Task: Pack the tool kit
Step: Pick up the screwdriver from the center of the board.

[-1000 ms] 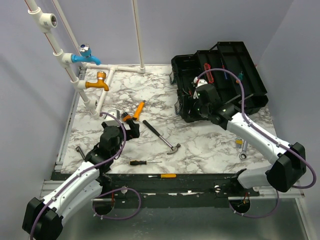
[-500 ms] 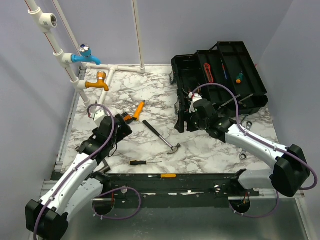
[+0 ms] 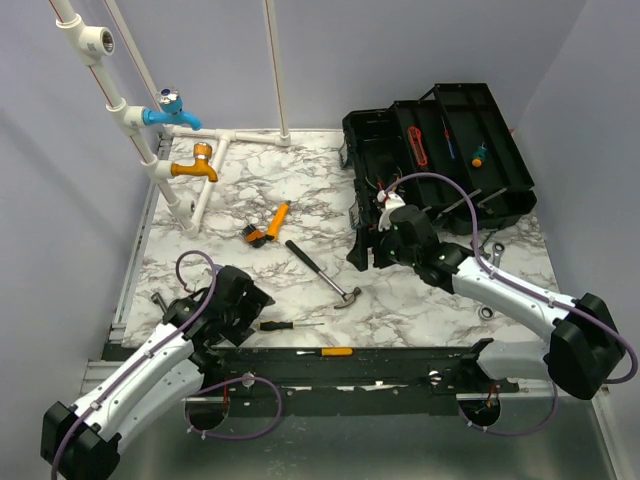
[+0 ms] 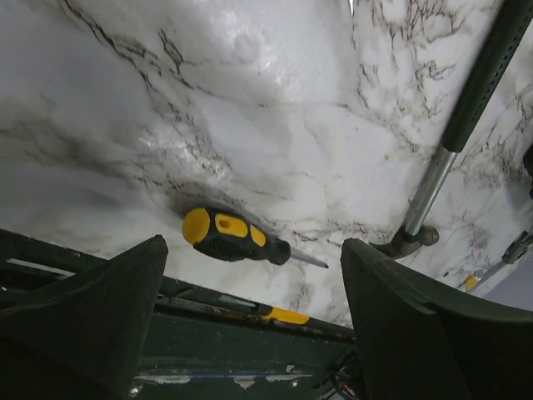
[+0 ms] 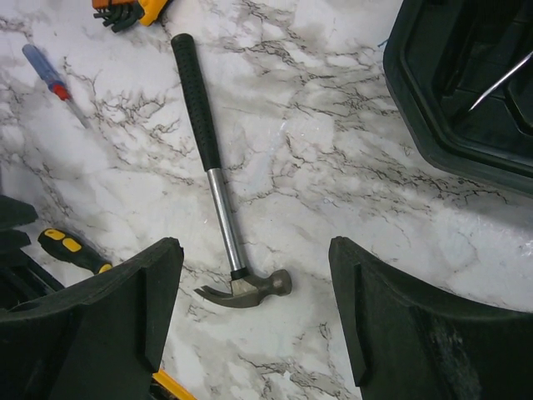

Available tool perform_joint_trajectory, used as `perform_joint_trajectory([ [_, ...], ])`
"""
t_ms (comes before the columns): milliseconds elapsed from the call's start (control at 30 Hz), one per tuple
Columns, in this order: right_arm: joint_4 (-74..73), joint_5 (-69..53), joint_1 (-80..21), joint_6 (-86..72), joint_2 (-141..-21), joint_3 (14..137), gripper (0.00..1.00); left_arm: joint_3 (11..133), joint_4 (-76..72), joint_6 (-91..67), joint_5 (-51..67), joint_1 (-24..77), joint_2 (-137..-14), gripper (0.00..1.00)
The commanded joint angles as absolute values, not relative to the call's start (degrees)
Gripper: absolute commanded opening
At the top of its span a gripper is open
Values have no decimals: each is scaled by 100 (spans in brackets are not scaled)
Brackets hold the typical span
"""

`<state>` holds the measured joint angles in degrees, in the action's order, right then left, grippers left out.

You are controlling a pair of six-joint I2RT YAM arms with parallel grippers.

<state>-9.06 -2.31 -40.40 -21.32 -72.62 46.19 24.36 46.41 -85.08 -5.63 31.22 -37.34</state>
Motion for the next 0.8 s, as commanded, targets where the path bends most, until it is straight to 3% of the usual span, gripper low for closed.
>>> perform_joint_trajectory([
  [0, -607, -350, -4067, -2046, -6991, 4468, 78, 2580, 5079, -9814, -463, 3613, -4069, 88],
  [267, -629, -246, -4072, -2048, -6681, 4387, 78, 2653, 4460, -10112, -65, 3717, -5666, 88],
  [400, -592, -143, -4067, -2059, -6446, 4268, 78, 2755, 4349, -10312, -74, 3712, -5938, 82],
  [633, -554, -107, -4072, -2097, -6346, 4203, 78, 3141, 4768, -10345, -205, 3717, -6210, 45],
  [767, -588, -28, -4067, -2139, -6370, 4184, 78, 3168, 4720, -10349, -140, 3713, -6276, 18],
])
